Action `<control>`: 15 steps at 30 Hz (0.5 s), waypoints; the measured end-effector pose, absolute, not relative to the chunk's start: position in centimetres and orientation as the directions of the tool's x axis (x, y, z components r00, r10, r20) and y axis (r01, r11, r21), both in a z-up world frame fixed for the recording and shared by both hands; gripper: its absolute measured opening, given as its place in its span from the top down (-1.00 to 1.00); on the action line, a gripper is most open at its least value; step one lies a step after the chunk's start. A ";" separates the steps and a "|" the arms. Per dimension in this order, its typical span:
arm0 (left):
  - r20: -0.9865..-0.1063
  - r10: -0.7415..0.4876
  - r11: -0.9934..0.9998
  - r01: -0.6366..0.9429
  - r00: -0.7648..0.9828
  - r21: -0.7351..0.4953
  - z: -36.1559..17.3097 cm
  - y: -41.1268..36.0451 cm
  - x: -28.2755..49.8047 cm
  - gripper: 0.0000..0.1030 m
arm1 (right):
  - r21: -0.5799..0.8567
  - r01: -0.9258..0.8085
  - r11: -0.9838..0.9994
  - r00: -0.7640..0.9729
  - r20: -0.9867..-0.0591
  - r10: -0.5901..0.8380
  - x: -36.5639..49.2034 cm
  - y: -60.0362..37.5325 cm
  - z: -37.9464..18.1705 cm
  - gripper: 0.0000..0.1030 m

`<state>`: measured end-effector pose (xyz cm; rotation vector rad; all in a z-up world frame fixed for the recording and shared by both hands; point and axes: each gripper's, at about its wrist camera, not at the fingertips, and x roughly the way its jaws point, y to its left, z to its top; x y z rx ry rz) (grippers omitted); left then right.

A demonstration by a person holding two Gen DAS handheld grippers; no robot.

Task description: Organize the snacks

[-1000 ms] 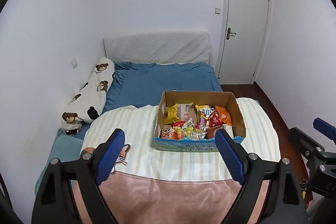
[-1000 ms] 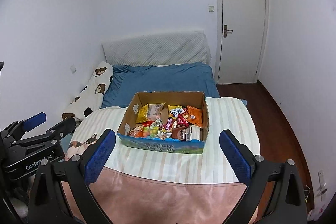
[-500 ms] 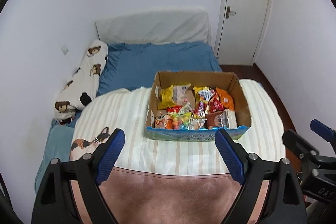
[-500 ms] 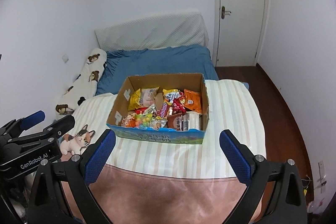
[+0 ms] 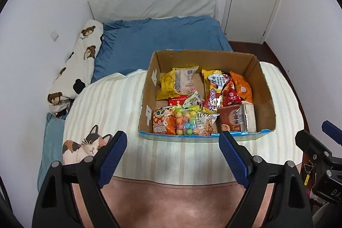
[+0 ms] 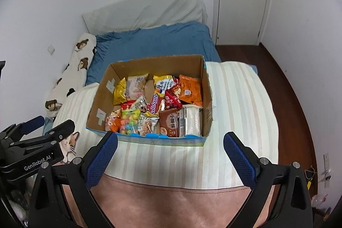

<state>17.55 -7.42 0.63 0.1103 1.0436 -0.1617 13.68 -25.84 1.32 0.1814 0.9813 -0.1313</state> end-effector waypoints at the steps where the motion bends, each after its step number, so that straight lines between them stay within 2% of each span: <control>1: -0.871 -0.078 0.982 0.186 0.485 0.015 0.3 -7.5 17.9 -0.71 | 0.093 0.192 0.977 0.540 -0.841 -0.026 14.2 -26.0 1.0 -0.96; 12: -0.900 -0.076 0.983 0.185 0.429 0.005 -2.4 -7.8 20.0 -0.71 | 0.080 0.215 0.973 0.466 -0.884 -0.031 16.8 -26.8 -2.4 -0.96; 14: -0.904 -0.073 0.982 0.191 0.421 0.010 -2.6 -8.0 20.0 -0.93 | 0.076 0.221 0.972 0.459 -0.888 -0.035 16.9 -26.9 -2.7 -0.96; 15: -0.904 -0.074 0.981 0.195 0.420 0.010 -2.8 -8.1 20.1 -0.94 | 0.075 0.223 0.972 0.455 -0.890 -0.036 16.9 -27.0 -2.9 -0.96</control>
